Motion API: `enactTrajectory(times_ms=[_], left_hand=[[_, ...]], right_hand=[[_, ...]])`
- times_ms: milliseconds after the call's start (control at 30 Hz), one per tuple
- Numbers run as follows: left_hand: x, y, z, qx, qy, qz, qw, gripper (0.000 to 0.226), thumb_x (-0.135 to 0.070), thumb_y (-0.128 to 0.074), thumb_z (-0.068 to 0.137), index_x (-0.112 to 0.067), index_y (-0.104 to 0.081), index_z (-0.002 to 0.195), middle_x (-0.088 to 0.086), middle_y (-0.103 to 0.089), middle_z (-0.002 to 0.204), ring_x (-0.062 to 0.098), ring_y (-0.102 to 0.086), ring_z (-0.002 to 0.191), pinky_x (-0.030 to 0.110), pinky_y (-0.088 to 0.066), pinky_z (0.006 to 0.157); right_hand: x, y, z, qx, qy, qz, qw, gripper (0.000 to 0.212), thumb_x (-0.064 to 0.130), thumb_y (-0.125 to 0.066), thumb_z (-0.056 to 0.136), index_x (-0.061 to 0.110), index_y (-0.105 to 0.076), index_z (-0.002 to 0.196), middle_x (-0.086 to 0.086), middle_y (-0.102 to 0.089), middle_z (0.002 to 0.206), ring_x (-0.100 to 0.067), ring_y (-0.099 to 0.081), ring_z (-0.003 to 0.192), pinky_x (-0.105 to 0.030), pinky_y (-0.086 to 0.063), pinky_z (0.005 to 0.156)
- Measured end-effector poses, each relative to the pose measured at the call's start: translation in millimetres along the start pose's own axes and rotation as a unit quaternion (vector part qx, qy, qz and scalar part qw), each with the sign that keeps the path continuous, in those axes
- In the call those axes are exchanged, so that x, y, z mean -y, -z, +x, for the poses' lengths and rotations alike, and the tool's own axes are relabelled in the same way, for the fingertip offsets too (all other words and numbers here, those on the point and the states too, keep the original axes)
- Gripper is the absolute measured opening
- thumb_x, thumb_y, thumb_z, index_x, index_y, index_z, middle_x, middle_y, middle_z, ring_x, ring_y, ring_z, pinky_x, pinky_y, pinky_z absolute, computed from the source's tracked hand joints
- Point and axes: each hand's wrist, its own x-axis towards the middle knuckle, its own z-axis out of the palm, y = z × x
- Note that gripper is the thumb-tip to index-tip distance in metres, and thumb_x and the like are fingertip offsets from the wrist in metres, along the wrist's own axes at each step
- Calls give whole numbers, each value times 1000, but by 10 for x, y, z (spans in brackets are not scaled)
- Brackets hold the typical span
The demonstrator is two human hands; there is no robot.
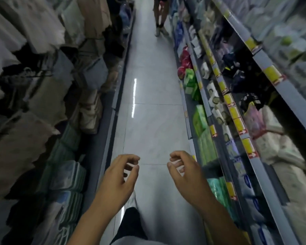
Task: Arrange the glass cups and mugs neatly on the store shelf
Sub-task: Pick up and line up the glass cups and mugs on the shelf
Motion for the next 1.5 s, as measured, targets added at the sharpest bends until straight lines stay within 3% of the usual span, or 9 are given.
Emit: enactTrajectory(times_ms=[233, 467, 567, 700, 900, 1033, 1267, 1433, 1500], left_hand=[[-343, 162, 1988, 103, -106, 54, 988, 16, -37, -56, 99, -45, -59, 112, -28, -58, 112, -2, -59, 103, 29, -56, 82], [-1314, -404, 3618, 176, -230, 36, 956, 13, -39, -55, 99, -46, -59, 109, -32, -56, 111, -4, -60, 97, 34, -58, 78], [-1891, -728, 4102, 221, -303, 13, 927, 13, -44, -50, 99, -46, -57, 109, -30, -55, 110, -3, -60, 98, 34, -57, 78], [-2665, -1130, 4537, 263, -376, -24, 888, 20, -52, -45, 95, -48, -57, 110, -30, -55, 108, -2, -60, 97, 27, -53, 77], [-3747, -1618, 4958, 312, -448, -78, 834, 14, -45, -51, 96, -45, -60, 107, -23, -60, 103, 2, -63, 93, 22, -53, 71], [-4490, -1899, 5083, 335, -517, -101, 781, 18, -52, -48, 96, -47, -59, 109, -28, -57, 111, -3, -59, 102, 16, -52, 73], [-5502, -2406, 5139, 304, -661, -160, 667, 15, -27, -60, 99, -34, -58, 112, -17, -54, 110, 2, -56, 105, 17, -46, 84], [-5848, -2678, 5127, 344, -649, -174, 656, 35, -43, -61, 93, -42, -49, 126, -14, -42, 124, -6, -46, 107, 0, -34, 86], [-5913, -2768, 5098, 359, -654, -148, 649, 45, -54, -62, 89, -50, -45, 131, -17, -37, 128, -4, -47, 105, 11, -44, 89]], right_hand=[[419, 353, 1334, -124, -38, -56, 990, 19, 35, -60, 96, 35, -58, 115, 22, -59, 104, 0, -58, 98, -27, -52, 83], [564, 1074, 2250, -243, -88, -105, 960, 28, 45, -53, 96, 33, -57, 121, 15, -57, 110, -3, -55, 100, -23, -47, 85], [537, 1564, 2591, -309, -86, -134, 938, 24, 47, -54, 97, 39, -55, 119, 24, -51, 108, 2, -50, 99, -13, -39, 82], [572, 2290, 2932, -374, -79, -137, 914, 20, 43, -58, 99, 46, -51, 117, 29, -50, 110, 4, -51, 102, -18, -45, 86], [846, 3355, 3161, -464, -51, -187, 865, 19, 42, -58, 99, 47, -50, 115, 31, -49, 113, 7, -50, 110, -11, -38, 82], [1074, 3886, 3105, -517, -59, -172, 836, 19, 44, -60, 96, 49, -53, 112, 32, -51, 115, 8, -53, 109, -15, -45, 84], [1295, 4289, 2938, -612, -93, -274, 736, 23, 55, -50, 90, 50, -52, 112, 28, -53, 112, 3, -56, 102, -20, -47, 76], [1323, 4386, 2874, -683, -133, -348, 628, 17, 35, -58, 93, 38, -54, 109, 20, -48, 111, 5, -55, 96, -9, -41, 74], [1322, 4464, 2864, -687, -181, -382, 591, 26, 35, -59, 93, 30, -55, 118, 13, -45, 119, 2, -52, 89, -11, -40, 69]])
